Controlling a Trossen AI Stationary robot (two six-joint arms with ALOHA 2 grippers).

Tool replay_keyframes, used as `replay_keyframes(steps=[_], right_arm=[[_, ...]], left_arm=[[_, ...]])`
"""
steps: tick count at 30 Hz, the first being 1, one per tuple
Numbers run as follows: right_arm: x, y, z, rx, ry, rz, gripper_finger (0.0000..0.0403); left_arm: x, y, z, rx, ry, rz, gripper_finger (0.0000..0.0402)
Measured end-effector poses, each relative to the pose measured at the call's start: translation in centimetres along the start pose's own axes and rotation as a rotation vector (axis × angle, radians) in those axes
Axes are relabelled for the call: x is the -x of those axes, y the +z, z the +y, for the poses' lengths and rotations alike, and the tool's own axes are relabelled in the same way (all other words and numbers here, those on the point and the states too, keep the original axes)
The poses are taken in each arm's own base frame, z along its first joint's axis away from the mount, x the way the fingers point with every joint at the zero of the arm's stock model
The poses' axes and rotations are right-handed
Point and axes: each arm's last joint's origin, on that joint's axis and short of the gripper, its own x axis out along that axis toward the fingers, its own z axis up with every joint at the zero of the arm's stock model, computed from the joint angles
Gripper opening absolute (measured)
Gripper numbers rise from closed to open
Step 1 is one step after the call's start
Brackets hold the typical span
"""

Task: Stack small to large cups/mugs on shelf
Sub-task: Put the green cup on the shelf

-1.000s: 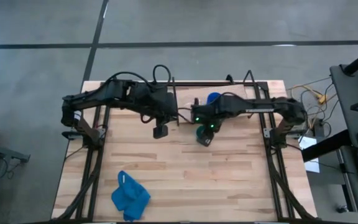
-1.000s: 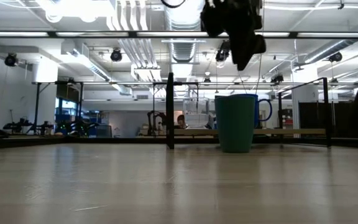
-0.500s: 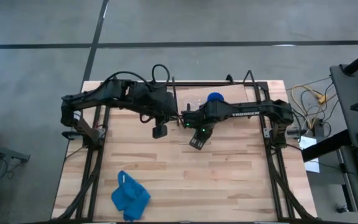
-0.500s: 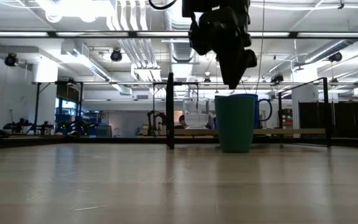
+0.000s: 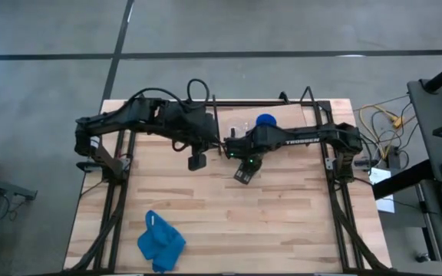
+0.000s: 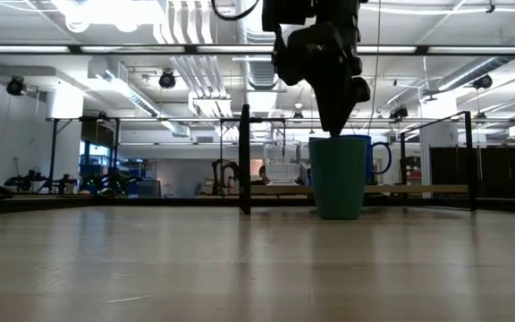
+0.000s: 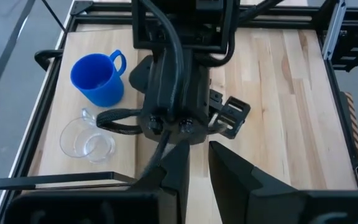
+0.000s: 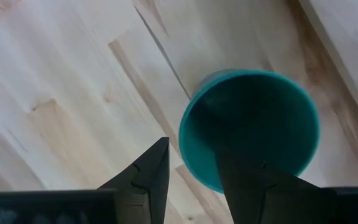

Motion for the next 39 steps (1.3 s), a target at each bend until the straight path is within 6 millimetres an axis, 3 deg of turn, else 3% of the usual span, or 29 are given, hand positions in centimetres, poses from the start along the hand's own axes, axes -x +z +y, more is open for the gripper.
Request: replay_keyframes(steps=[39], right_arm=[[-0.9, -0.2, -0.2, -0.005, -0.003, 0.008, 0.0123]], left_arm=[[1.3, -0.2, -0.2, 0.0, -0.051, -0.019, 0.0047]])
